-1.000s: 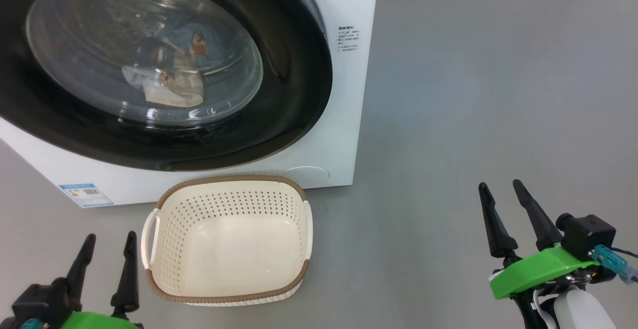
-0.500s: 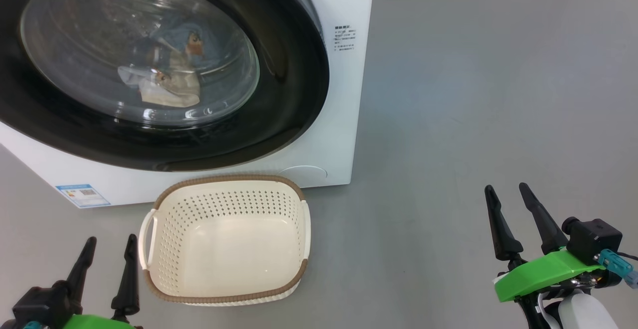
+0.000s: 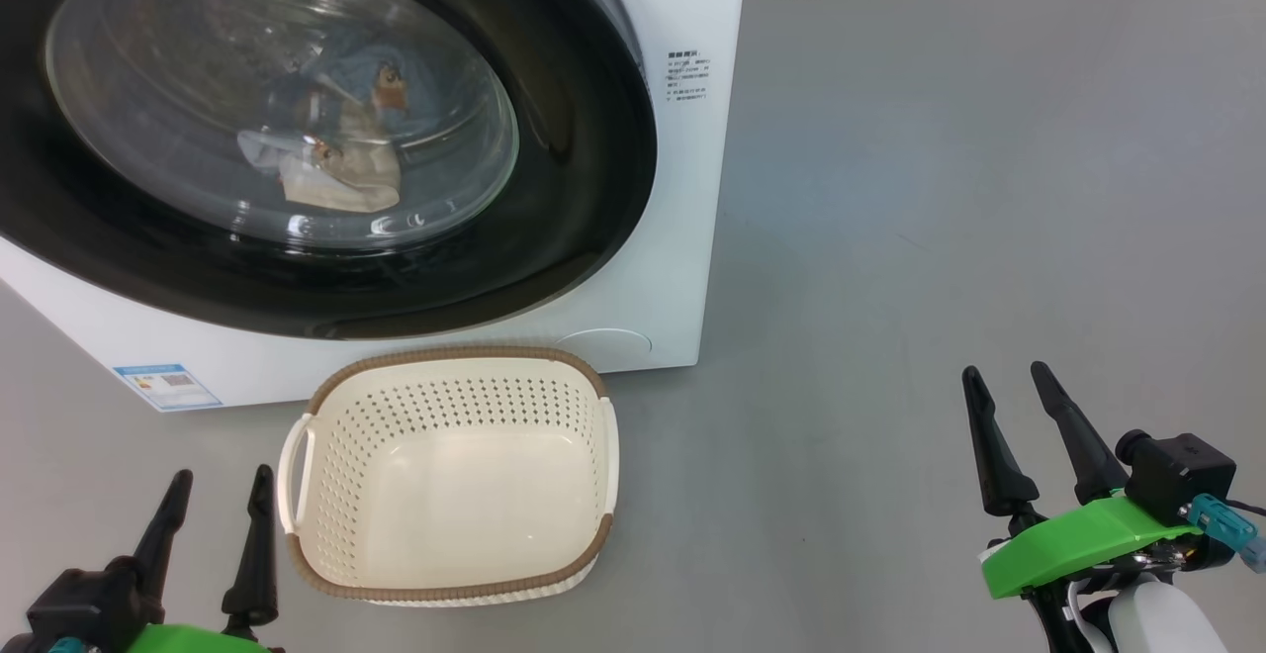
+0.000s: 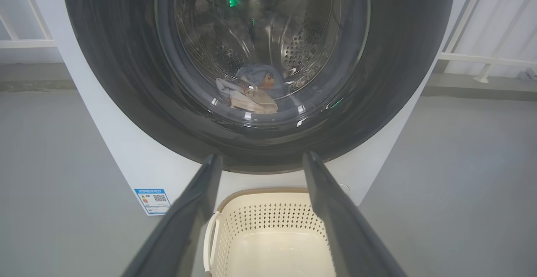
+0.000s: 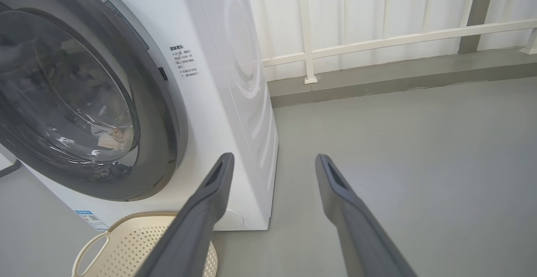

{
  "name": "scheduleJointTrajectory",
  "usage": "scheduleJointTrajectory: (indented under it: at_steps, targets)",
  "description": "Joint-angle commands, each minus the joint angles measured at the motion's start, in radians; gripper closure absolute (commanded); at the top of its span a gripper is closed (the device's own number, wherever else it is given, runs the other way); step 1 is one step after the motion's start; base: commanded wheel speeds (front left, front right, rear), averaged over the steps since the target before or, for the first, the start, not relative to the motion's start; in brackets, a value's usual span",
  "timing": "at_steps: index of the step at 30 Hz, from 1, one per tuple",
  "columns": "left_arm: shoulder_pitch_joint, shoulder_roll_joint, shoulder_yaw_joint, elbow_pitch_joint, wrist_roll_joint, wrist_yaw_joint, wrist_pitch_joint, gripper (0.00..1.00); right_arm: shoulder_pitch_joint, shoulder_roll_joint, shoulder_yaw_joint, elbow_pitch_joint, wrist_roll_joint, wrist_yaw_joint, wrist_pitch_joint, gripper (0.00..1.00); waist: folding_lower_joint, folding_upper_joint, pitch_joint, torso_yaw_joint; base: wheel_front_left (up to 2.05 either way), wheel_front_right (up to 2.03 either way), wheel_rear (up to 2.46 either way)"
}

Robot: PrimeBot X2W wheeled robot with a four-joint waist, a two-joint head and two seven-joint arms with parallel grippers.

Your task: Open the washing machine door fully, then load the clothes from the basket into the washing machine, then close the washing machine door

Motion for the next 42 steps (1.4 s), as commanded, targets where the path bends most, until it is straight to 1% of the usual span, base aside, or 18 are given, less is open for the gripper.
scheduleJointTrajectory:
  at_steps: [1,15,16,18,24,27,30,32,36,42]
  targets:
    - [-0.018,0.021,0.038,-0.024,0.011,-0.001,-0.006,0.00,0.006,-0.004,0.021,-0.027,-0.004,-0.002,-0.005,0.00,0.0000,0.0000,0.000,0.000,0.00,0.00,0.00]
    - [-0.014,0.021,0.036,-0.019,0.009,-0.001,-0.006,0.00,0.008,-0.003,0.024,-0.028,-0.005,-0.002,-0.005,0.00,0.0000,0.0000,-0.003,-0.001,0.00,0.00,0.00]
    - [0.000,-0.001,-0.001,0.001,0.007,0.000,0.000,1.00,0.000,0.000,0.001,0.000,-0.001,0.000,0.000,1.00,0.0000,0.0000,-0.003,-0.001,0.00,0.00,0.00]
    - [0.002,-0.011,-0.005,0.017,0.005,0.000,0.001,1.00,0.002,0.005,0.002,0.018,0.001,0.000,0.001,1.00,0.0000,0.0000,-0.003,-0.001,0.00,0.00,0.00]
    - [0.020,-0.073,-0.030,0.087,0.006,0.000,0.002,1.00,0.046,0.030,0.003,0.101,-0.001,0.000,0.001,1.00,0.0000,0.0000,-0.004,-0.001,0.00,0.00,0.00]
    - [0.019,-0.074,-0.027,0.083,-0.026,0.000,0.010,1.00,0.047,0.031,0.001,0.095,0.031,0.000,0.010,1.00,0.0003,0.0000,-0.006,0.000,0.00,0.00,0.00]
    - [0.018,-0.075,-0.024,0.081,-0.057,0.001,0.018,1.00,0.049,0.032,-0.001,0.091,0.062,0.000,0.019,1.00,0.0018,0.0000,-0.011,0.001,0.00,0.00,0.00]
    - [0.017,-0.076,-0.023,0.081,-0.068,0.001,0.020,1.00,0.049,0.032,-0.002,0.090,0.072,0.000,0.022,1.00,0.0018,0.0000,-0.012,0.001,0.00,0.00,0.00]
    - [0.013,-0.077,-0.019,0.081,-0.110,0.002,0.031,1.00,0.049,0.033,-0.005,0.087,0.113,0.000,0.033,1.00,0.0002,0.0000,-0.014,0.002,0.00,0.00,0.00]
    - [0.006,-0.080,-0.012,0.081,-0.183,0.002,0.049,1.00,0.049,0.036,-0.011,0.079,0.185,0.000,0.054,1.00,0.0001,0.0000,-0.020,0.005,0.00,0.00,0.00]
